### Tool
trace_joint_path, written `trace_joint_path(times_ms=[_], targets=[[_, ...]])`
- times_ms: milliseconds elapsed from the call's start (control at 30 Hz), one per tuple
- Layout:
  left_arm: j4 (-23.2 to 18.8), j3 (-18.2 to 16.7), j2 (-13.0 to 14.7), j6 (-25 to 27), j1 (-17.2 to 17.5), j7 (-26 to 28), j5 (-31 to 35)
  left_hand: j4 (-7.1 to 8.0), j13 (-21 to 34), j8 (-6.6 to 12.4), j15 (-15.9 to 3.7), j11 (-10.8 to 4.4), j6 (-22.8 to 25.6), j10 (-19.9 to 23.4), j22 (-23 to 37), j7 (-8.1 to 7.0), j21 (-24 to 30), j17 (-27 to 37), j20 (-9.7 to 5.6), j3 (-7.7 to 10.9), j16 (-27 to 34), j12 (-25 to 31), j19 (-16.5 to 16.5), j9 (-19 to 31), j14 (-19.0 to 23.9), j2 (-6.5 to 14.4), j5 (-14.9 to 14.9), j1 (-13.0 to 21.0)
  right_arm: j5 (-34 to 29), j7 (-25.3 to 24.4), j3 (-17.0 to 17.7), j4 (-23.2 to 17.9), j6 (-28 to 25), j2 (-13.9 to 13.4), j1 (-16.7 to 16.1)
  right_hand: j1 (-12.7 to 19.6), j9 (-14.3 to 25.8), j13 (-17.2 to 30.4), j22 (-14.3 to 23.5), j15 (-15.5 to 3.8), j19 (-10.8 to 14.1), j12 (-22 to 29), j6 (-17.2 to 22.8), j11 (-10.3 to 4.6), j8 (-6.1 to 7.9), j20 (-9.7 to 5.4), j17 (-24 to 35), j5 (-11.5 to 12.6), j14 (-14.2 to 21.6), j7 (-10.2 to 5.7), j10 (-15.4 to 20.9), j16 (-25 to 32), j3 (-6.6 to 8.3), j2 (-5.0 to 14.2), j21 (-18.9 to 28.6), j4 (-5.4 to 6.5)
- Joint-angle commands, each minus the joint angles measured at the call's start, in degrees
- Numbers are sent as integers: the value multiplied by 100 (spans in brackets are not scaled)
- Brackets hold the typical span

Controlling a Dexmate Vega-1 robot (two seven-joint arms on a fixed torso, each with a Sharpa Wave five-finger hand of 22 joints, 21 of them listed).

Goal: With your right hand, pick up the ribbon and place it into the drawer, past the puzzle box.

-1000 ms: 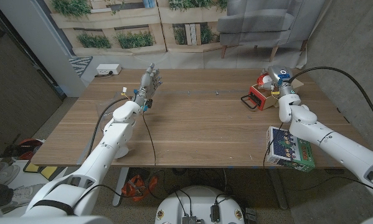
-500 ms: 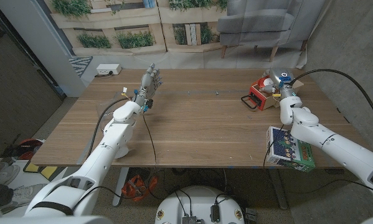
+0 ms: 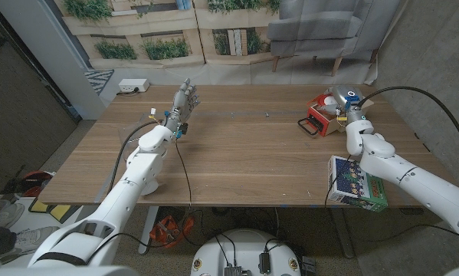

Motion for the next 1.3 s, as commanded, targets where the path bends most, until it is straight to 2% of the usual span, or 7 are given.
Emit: trace_joint_path(times_ms=[33, 267, 433, 833, 967, 1100, 1300], targets=[[-143, -1, 63, 19, 85, 37, -41, -7, 21, 23, 16, 5, -597, -880, 22, -22, -11, 11, 21, 3, 19, 22, -201, 26, -972, 683, 28, 17, -87, -23, 40, -164, -83, -54, -94, 667, -49, -105, 19, -1136, -208, -256, -219, -66, -107, -621, -242, 61, 161, -86, -330, -176, 14, 686, -284, 41], [-196, -1, 88, 22, 119, 56, -65, -7, 21, 24, 14, 9, -594, -882, 22, -25, -12, 11, 22, 5, 19, 21, -198, 26, -971, 683, 28, 18, -178, -1, 43, -257, -235, -57, -132, 276, -95, -231, 24, -933, -557, -582, -798, -175, -254, -302, -511, 134, -457, -210, -883, -172, -74, 484, -718, 137], [-215, 2, 99, 24, 131, 62, -81, -7, 21, 24, 16, 0, -594, -882, 22, -20, -13, 11, 20, 6, 19, 21, -197, 26, -971, 684, 28, 18, -318, -86, 18, -290, -387, -23, -155, -190, -159, -379, 57, -827, -845, -704, -2101, -438, -318, 412, -778, 364, -1216, -518, -1973, -152, -185, 355, -1125, 258], [-246, 12, 128, 30, 140, 73, -98, -7, 20, 24, 12, 3, -590, -876, 22, -24, -15, 11, 21, 10, 20, 23, -191, 26, -968, 685, 29, 19, -333, -114, 50, -337, -394, -28, -189, -450, -180, -434, 69, -797, -986, -657, -2609, -464, -315, 672, -858, 451, -1372, -559, -2261, -104, -277, 286, -1284, 345], [-243, 16, 128, 29, 139, 78, -103, -7, 20, 24, 16, -8, -591, -880, 22, -24, -16, 10, 17, 11, 19, 21, -190, 26, -969, 686, 29, 19, -306, -111, 71, -358, -354, -43, -202, -725, -213, -491, 85, -690, -1058, -672, -3433, -527, -351, 754, -940, 591, -1602, -667, -2760, -113, -414, 171, -1420, 430], [-240, 18, 125, 21, 137, 85, -105, -7, 20, 25, 17, 5, -586, -880, 22, -22, -17, 10, 22, 13, 19, 21, -190, 26, -969, 687, 29, 19, -271, -162, 102, -353, -294, -40, -209, -943, -227, -523, 83, -551, -1224, -677, -3877, -517, -344, 780, -970, 680, -1861, -707, -3090, -143, -530, 100, -1557, 512], [-235, 20, 124, 15, 142, 92, -108, -7, 20, 25, 17, -7, -585, -880, 22, -20, -17, 10, 17, 15, 20, 20, -185, 26, -967, 688, 29, 19, -300, -243, 107, -333, -254, -27, -195, -1195, -245, -567, 70, -500, -1753, -630, -3922, -537, -228, 1004, -1027, 798, -2329, -703, -3263, -186, -658, 75, -1893, 620]])
